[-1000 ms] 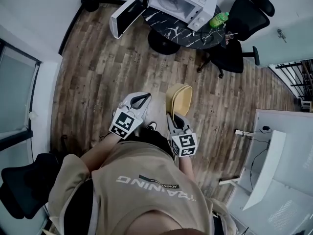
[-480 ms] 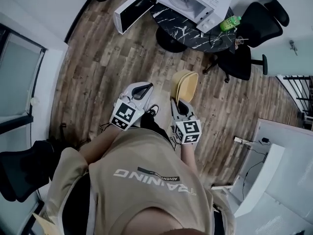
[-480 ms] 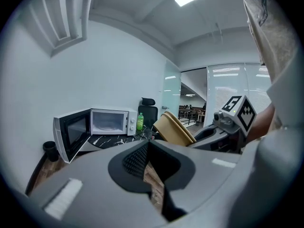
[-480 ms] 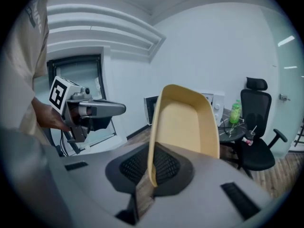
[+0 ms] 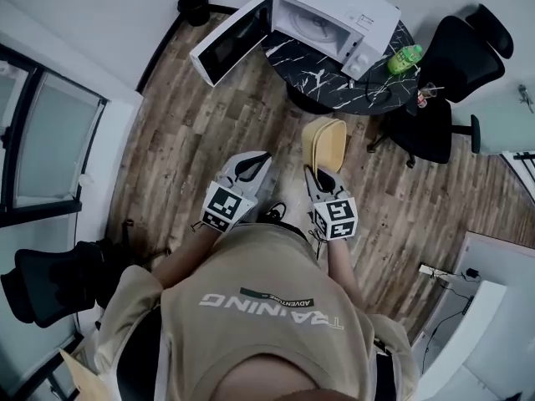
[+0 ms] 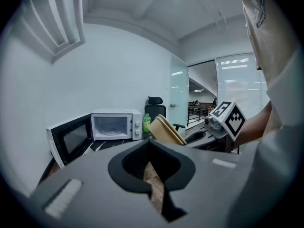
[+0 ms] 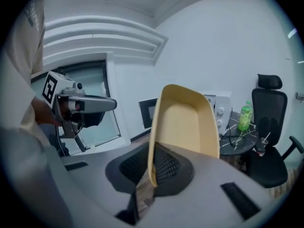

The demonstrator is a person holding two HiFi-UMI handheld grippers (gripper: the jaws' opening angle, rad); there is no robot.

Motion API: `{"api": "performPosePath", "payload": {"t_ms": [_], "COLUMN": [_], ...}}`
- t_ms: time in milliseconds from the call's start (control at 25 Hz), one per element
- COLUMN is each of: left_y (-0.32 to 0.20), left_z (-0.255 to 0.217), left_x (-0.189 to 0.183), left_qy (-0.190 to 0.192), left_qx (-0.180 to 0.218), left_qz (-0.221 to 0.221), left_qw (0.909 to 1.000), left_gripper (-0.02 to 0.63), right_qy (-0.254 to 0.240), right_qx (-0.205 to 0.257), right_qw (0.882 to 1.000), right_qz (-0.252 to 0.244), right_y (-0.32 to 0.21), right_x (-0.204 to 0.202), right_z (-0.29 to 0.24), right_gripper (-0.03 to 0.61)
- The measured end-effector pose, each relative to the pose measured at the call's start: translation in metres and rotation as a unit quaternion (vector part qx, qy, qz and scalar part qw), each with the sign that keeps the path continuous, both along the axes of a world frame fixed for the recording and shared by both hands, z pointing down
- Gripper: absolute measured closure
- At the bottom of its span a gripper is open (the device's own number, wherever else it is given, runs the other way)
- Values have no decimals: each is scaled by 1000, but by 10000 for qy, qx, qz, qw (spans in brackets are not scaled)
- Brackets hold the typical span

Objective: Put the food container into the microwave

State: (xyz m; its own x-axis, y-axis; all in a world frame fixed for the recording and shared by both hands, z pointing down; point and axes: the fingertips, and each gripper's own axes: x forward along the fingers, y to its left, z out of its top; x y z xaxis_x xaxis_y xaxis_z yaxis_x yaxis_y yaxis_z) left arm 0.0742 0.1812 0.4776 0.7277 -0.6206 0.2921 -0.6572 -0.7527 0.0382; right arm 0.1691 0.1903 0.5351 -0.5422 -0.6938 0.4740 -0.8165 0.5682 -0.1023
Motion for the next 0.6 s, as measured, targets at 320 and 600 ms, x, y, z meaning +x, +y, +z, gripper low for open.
{"api": "performPosePath", "payload": {"t_ms": [320,600], "left_y": [-28,-70], "left_z": [2,7], "left_x": [24,16], "left_qy": [-176,-65], "left_qx": [-319,-381], "left_qz": [-202,-126], "left_qw": [9991,9992], "left_gripper": [623,623], "right_qy": [-249,-194], "right_qx": [-252,-336], "right_qw": [9992,9991], "right_qz": [-183,-162], "right_y": [-35,-66], "right_x": [32,21], "right_z": [22,28], "right_gripper": [557,557]}}
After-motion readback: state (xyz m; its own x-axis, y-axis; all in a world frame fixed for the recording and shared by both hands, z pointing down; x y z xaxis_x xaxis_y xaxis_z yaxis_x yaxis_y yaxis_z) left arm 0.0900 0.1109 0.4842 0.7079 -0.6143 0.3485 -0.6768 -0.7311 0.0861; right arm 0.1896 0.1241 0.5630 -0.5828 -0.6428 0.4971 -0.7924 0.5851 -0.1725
